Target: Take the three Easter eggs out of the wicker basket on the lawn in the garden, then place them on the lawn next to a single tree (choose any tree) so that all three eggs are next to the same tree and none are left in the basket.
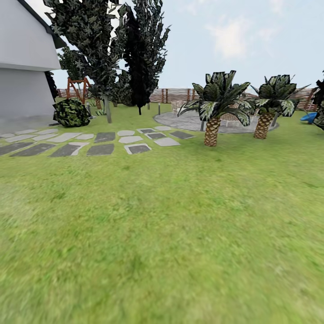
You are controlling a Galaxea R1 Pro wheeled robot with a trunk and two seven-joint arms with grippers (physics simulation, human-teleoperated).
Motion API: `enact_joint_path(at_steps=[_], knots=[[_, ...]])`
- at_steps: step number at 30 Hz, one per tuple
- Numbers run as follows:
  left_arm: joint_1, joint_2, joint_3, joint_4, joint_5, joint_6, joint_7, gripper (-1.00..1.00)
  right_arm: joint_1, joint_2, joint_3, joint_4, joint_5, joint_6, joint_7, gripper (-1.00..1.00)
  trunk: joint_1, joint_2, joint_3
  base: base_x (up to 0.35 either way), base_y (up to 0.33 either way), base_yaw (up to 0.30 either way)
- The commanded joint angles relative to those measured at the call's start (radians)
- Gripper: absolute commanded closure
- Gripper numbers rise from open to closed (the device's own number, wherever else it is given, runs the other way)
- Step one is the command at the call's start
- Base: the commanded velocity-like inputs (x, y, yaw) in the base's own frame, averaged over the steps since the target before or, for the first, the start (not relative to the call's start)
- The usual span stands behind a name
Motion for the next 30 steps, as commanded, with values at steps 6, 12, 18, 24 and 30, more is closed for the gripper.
enact_joint_path(at_steps=[6,12,18,24,30], knots=[[0.000,0.001,-0.001,0.000,0.001,-0.003,0.000,-1.00,0.000,-0.001,0.007,0.008,0.000,-0.040,0.001,-1.00,0.001,0.000,-0.001,0.328,0.006,-0.044],[0.000,0.001,-0.001,0.000,0.001,-0.003,0.000,-1.00,0.000,-0.001,0.007,0.009,0.000,-0.044,0.002,-1.00,0.001,0.000,-0.001,0.313,0.097,-0.234],[0.000,0.001,-0.001,0.000,0.001,-0.003,0.000,-1.00,0.000,-0.001,0.007,0.009,0.000,-0.044,0.002,-1.00,0.001,0.000,-0.001,0.277,0.172,-0.142],[0.000,0.001,-0.001,0.000,0.001,-0.003,0.000,-1.00,0.000,-0.001,0.008,0.010,0.000,-0.044,0.002,-1.00,0.001,0.000,-0.001,0.238,0.241,-0.022],[0.000,0.001,-0.001,0.000,0.001,-0.003,0.000,-1.00,0.000,-0.001,0.007,0.010,0.000,-0.045,0.002,-1.00,0.001,0.000,-0.001,0.217,0.264,-0.005]])
